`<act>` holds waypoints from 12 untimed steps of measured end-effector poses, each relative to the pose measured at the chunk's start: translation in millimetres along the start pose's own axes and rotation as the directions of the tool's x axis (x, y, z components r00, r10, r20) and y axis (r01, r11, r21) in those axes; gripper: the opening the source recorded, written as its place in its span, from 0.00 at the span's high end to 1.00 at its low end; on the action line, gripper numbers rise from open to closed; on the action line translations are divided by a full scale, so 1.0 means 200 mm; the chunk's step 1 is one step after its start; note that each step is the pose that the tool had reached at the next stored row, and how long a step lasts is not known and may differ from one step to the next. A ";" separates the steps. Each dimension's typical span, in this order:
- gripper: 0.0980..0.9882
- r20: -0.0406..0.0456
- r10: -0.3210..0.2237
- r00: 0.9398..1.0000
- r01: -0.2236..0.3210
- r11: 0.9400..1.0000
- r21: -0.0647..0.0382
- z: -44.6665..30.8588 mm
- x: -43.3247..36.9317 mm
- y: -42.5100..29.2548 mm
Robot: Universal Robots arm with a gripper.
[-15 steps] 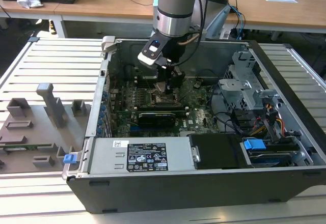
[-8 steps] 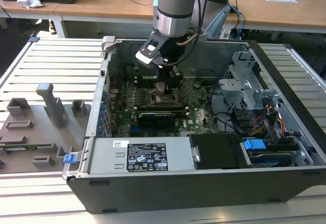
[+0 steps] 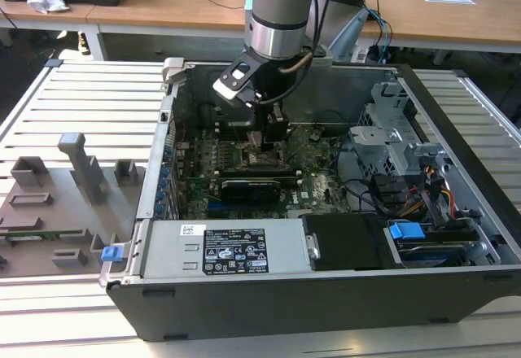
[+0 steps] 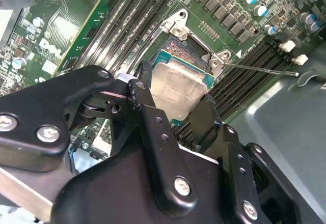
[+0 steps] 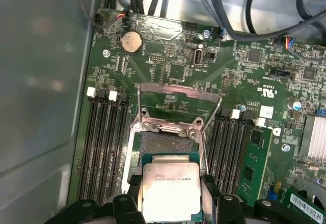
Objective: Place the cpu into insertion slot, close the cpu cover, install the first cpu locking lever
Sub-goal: 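Place the cpu into insertion slot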
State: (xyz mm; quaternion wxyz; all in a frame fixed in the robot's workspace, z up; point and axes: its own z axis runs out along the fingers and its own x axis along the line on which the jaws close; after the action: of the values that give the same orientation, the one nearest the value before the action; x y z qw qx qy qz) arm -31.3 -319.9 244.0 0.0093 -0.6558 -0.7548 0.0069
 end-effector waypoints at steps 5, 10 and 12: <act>0.50 0.016 0.059 0.998 -0.059 0.998 0.002 0.001 0.000 0.000; 0.50 0.019 0.128 0.992 -0.128 0.992 0.002 0.004 0.000 0.000; 0.50 0.020 0.142 0.990 -0.142 0.990 0.002 0.005 0.000 0.001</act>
State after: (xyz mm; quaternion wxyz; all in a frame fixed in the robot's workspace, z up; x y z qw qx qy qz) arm -31.1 -319.9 243.0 0.0023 -0.7079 -0.7061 0.0153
